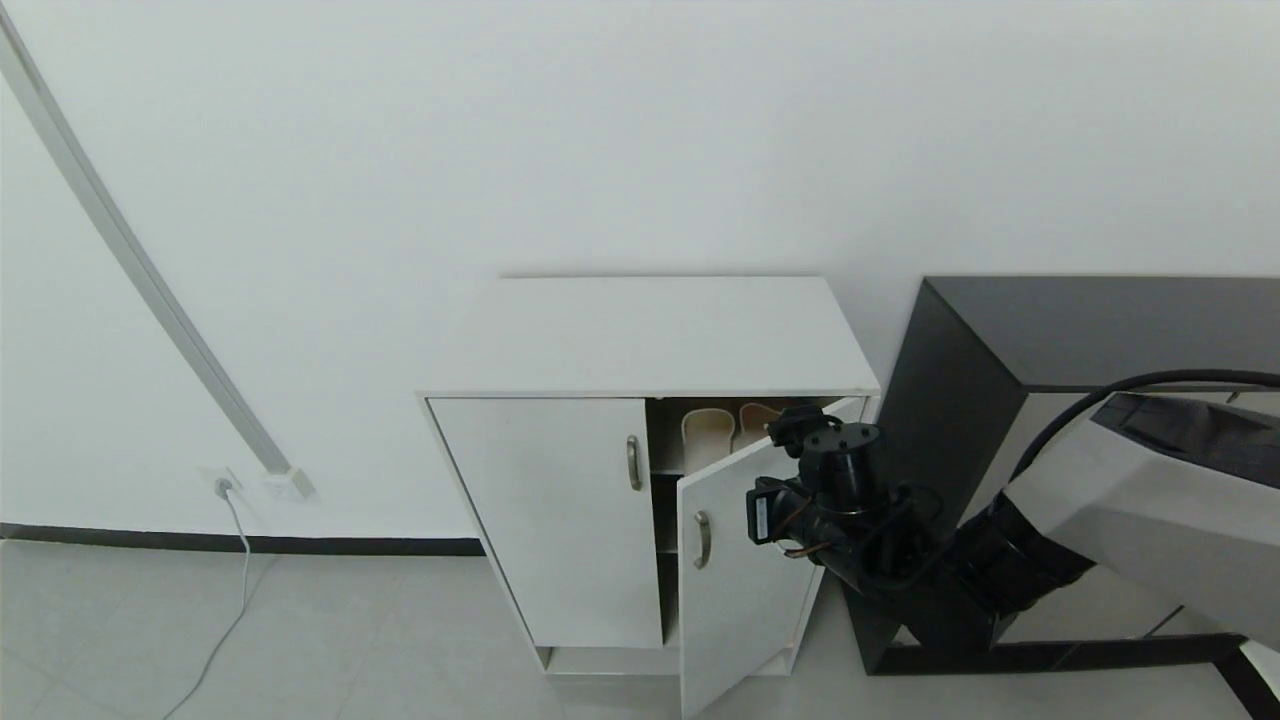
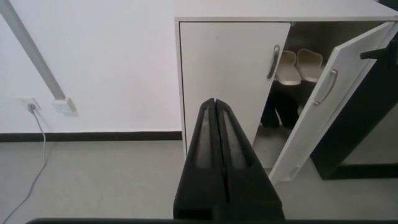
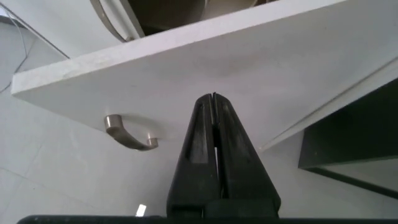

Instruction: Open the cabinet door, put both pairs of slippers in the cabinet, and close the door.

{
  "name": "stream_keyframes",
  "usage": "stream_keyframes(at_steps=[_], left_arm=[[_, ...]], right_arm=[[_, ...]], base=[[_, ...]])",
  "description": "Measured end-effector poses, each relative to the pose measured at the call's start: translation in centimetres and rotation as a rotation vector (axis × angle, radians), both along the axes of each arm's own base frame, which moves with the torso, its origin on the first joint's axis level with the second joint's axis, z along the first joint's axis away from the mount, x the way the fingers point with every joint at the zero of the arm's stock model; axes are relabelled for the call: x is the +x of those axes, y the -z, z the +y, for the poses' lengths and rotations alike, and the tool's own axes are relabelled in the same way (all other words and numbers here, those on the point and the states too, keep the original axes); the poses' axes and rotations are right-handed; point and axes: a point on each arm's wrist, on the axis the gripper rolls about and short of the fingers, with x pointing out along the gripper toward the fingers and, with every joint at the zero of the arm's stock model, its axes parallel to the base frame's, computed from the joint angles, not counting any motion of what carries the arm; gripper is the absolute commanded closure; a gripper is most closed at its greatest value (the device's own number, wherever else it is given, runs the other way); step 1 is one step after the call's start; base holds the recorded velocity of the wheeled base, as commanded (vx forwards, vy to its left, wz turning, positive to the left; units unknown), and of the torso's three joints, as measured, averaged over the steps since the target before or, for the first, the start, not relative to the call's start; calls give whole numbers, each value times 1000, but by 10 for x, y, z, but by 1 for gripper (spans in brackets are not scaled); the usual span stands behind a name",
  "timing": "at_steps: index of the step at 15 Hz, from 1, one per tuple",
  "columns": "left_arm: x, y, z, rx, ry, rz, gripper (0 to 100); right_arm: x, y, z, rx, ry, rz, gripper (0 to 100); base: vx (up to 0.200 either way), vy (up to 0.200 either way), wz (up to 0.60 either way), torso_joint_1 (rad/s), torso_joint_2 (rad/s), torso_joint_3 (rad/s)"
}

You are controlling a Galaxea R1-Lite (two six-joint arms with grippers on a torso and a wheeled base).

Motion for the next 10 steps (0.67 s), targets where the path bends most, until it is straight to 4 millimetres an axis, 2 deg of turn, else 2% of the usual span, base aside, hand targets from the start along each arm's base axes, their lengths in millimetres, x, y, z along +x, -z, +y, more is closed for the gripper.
stream_keyframes(at_steps=[10], left_arm=[[0,0,0,0,0,0,100]], right_arm=[[32,14,10,8,27,-16,100]], base=[[0,0,0,0,0,0]])
